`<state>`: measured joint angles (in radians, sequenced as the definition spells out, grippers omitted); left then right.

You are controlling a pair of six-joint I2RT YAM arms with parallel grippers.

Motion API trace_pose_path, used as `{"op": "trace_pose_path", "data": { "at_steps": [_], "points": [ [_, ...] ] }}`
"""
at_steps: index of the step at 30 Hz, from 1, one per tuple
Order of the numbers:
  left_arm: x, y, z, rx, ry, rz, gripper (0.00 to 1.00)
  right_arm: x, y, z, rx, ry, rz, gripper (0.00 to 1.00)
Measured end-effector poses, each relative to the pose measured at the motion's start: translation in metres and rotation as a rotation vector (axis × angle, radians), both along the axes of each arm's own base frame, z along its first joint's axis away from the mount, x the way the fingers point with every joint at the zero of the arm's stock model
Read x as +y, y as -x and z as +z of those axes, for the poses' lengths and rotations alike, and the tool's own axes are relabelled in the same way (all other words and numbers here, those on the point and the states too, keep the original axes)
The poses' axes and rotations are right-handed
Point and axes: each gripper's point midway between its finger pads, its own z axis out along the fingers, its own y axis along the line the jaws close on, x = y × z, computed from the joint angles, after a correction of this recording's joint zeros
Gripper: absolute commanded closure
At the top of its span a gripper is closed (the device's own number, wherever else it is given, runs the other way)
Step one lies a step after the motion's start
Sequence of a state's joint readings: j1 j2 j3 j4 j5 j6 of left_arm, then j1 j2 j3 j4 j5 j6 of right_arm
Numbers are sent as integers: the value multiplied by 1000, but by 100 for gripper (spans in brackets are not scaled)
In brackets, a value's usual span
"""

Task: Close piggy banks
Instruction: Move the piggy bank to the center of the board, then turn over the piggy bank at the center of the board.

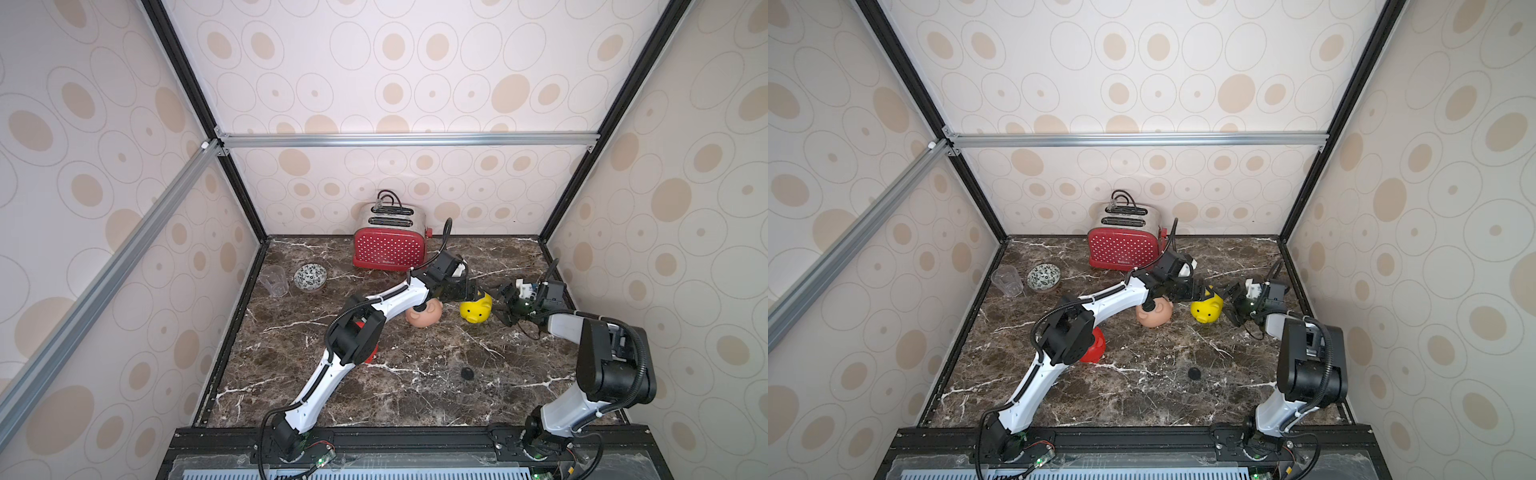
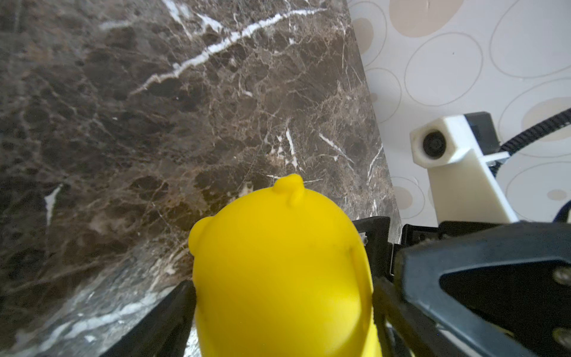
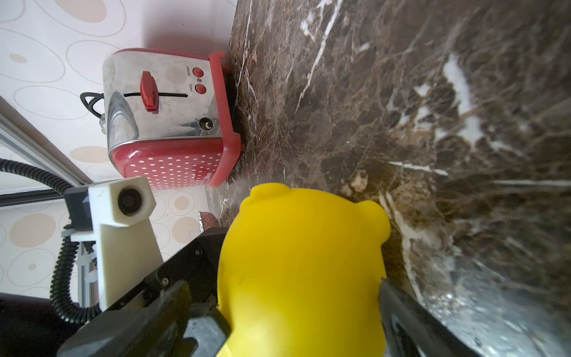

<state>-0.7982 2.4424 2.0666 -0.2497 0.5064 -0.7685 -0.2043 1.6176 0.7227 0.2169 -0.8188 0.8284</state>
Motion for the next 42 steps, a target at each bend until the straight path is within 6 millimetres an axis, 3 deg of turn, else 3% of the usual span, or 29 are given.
{"op": "trace_pose_path", "data": {
  "at_steps": [19,26,36,42],
  "points": [
    [-9,39,-1,8,-7,-86,15,-14,46,6,45,41,-26,0],
    [-11,35,6,-11,0,-78,14,-21,68,-2,50,-22,-66,0],
    [-13,16,38,-59,55,-61,14,-43,74,19,-40,-43,-154,0],
    [-14,6,44,-70,52,-58,24,-48,79,6,-18,-80,-189,0]
  ]
}}
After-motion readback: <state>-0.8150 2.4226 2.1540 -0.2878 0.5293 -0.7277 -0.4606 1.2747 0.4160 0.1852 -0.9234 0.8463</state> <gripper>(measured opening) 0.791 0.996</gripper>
